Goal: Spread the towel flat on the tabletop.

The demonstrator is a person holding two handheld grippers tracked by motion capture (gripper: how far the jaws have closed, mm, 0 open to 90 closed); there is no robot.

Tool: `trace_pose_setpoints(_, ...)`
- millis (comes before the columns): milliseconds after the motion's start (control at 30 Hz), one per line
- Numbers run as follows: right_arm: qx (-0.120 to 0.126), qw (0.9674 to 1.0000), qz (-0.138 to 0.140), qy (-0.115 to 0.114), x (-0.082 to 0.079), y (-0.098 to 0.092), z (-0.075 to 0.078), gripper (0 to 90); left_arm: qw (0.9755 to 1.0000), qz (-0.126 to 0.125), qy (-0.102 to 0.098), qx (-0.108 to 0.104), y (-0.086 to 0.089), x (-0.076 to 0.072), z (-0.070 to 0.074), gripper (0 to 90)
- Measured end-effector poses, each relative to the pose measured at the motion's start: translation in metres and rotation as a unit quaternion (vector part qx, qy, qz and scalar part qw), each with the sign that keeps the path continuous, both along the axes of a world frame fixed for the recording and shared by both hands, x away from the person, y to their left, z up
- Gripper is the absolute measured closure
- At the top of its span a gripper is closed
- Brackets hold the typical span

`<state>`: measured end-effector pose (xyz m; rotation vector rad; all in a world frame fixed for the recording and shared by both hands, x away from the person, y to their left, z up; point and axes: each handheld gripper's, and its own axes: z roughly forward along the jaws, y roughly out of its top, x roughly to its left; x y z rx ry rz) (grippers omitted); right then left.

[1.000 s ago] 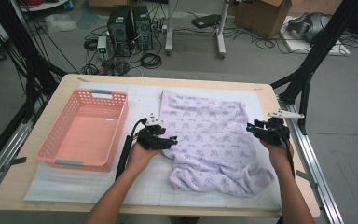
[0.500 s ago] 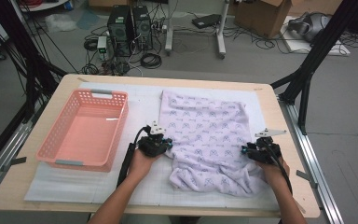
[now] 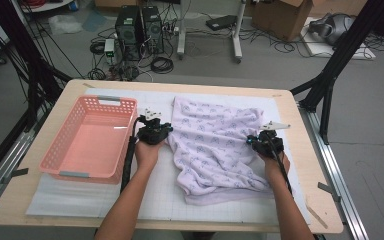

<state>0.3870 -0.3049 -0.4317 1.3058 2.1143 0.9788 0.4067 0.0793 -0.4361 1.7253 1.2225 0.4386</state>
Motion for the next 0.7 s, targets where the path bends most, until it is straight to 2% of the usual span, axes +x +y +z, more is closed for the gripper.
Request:
trace_pose_setpoints(67, -0.008, 0.9997, -0.023, -0.007, 0.006, -0.005, 0.002, 86.5, 0.9991, -0.030, 0.016, -0.024, -0.003, -0.001, -0.002, 57.0)
trace_pose_setpoints(100, -0.015, 0.9991, -0.037, -0.009, 0.010, -0.009, 0.002, 86.5, 0.9984, -0.045, 0.021, -0.028, -0.005, -0.003, -0.001, 52.1)
trace_pose_setpoints(200, -0.026, 0.9957, -0.086, -0.023, 0.017, -0.024, 0.006, 86.5, 0.9975, -0.066, 0.015, -0.023, -0.006, -0.012, 0.003, 47.5)
trace_pose_setpoints(267, -0.014, 0.9918, -0.125, -0.025, 0.020, -0.034, 0.008, 86.4, 0.9964, -0.082, 0.018, -0.011, -0.007, -0.017, 0.008, 44.2)
trace_pose_setpoints(300, -0.010, 0.9901, -0.137, -0.027, 0.020, -0.037, 0.008, 86.0, 0.9954, -0.094, 0.017, -0.008, -0.007, -0.019, 0.009, 44.5)
trace_pose_setpoints(333, 0.004, 0.9898, -0.140, -0.026, 0.019, -0.040, 0.008, 84.9, 0.9940, -0.107, 0.019, -0.005, -0.007, -0.022, 0.011, 44.4)
trace_pose_setpoints(367, 0.012, 0.9904, -0.136, -0.021, 0.019, -0.040, 0.008, 81.7, 0.9931, -0.115, 0.019, -0.002, -0.008, -0.024, 0.012, 44.5)
trace_pose_setpoints(400, 0.009, 0.9909, -0.132, -0.022, 0.017, -0.038, 0.009, 76.3, 0.9925, -0.121, 0.015, -0.004, -0.009, -0.028, 0.012, 45.0)
trace_pose_setpoints(467, 0.009, 0.9926, -0.117, -0.032, 0.011, -0.036, 0.011, 70.3, 0.9915, -0.129, 0.014, -0.005, -0.010, -0.036, 0.010, 46.0)
trace_pose_setpoints(633, 0.034, 0.9971, -0.060, -0.033, -0.012, -0.038, 0.019, 62.6, 0.9865, -0.156, 0.047, 0.014, -0.021, -0.046, -0.005, 44.9)
trace_pose_setpoints(700, 0.042, 0.9977, -0.043, -0.033, -0.022, -0.040, 0.021, 61.0, 0.9857, -0.159, 0.053, 0.010, -0.028, -0.048, -0.010, 44.9)
